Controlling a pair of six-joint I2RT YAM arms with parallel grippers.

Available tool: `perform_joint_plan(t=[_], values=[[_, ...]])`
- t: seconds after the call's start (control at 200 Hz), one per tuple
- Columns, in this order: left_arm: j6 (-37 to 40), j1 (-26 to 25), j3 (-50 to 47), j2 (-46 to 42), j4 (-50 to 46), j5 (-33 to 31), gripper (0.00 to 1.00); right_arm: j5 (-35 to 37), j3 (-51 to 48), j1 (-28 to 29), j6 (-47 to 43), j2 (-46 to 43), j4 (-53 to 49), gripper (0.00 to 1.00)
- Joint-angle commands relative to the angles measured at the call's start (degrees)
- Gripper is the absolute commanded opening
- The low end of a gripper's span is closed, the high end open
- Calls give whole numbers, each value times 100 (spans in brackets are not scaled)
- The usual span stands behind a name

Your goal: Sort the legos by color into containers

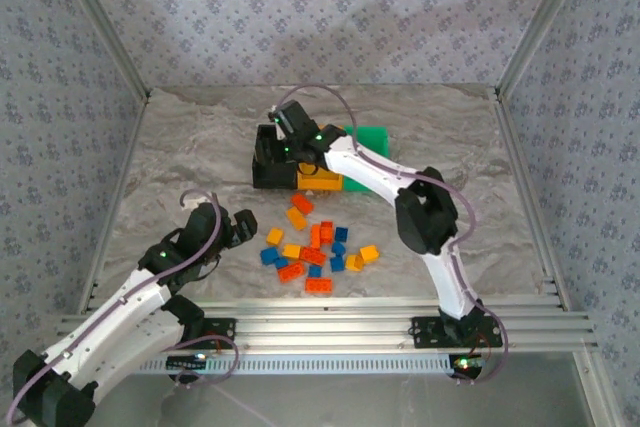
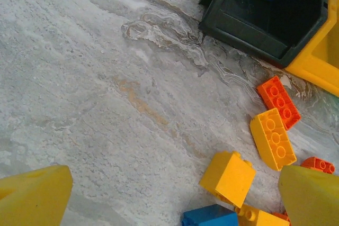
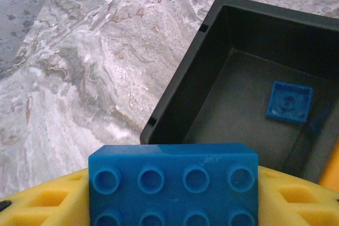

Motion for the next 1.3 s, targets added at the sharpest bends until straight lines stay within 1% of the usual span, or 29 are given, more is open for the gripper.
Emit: perform_joint_plan(t=[0.0, 0.035, 0.09, 0.13, 0.165, 0.24, 0.345, 0.455, 0.575, 0.685, 0.775, 0.845, 0.934, 0.974, 1.029, 1.099, 1.189, 1.234, 1.294], values=[[67, 37, -13, -41, -147, 89, 99, -46, 737, -89, 36, 437, -428, 62], [76, 43, -10, -35, -138, 96, 100, -66, 902, -107, 72, 558, -445, 67], [86, 46, -11, -30, -128, 115, 99, -144, 1127, -126, 85, 691, -428, 79], [108, 44, -10, -35, -123, 123, 99, -177, 1228, -129, 116, 741, -421, 84], [121, 43, 3, -22, -123, 141, 99, -201, 1294, -138, 133, 747, -393, 86], [150, 48, 29, -8, -117, 152, 99, -229, 1323, -142, 152, 652, -325, 89], [226, 57, 110, 43, -113, 222, 99, -194, 1137, -152, 165, 317, -316, 90], [392, 64, 279, 227, -114, 429, 99, -153, 341, -189, 261, -361, -134, 90], [600, 59, 573, 616, -186, 707, 99, -18, -913, -213, 302, -1335, -159, 90], [668, 62, 693, 883, -184, 827, 100, 138, -2168, -249, 319, -2249, -363, 88], [648, 64, 670, 936, -110, 832, 100, 289, -3155, -232, 411, -2877, -549, 86], [652, 62, 627, 939, -7, 847, 100, 261, -3715, -210, 365, -3114, -727, 84], [653, 62, 584, 953, 37, 817, 100, 5, -4213, -132, 229, -3190, -534, 81], [640, 65, 567, 971, 31, 799, 99, -36, -4291, -68, 172, -3139, -399, 79], [607, 68, 541, 982, 12, 772, 100, 116, -4281, 92, 100, -2986, -227, 76], [554, 81, 501, 964, -1, 775, 99, 369, -4114, 265, 49, -2726, 1, 70], [491, 88, 427, 887, -29, 796, 99, 506, -3881, 293, 97, -2311, 278, 59], [489, 86, 404, 846, -62, 800, 99, 426, -3788, 283, 100, -2118, 402, 55], [496, 98, 377, 758, -125, 771, 99, 195, -3644, 298, 114, -1880, 488, 53]])
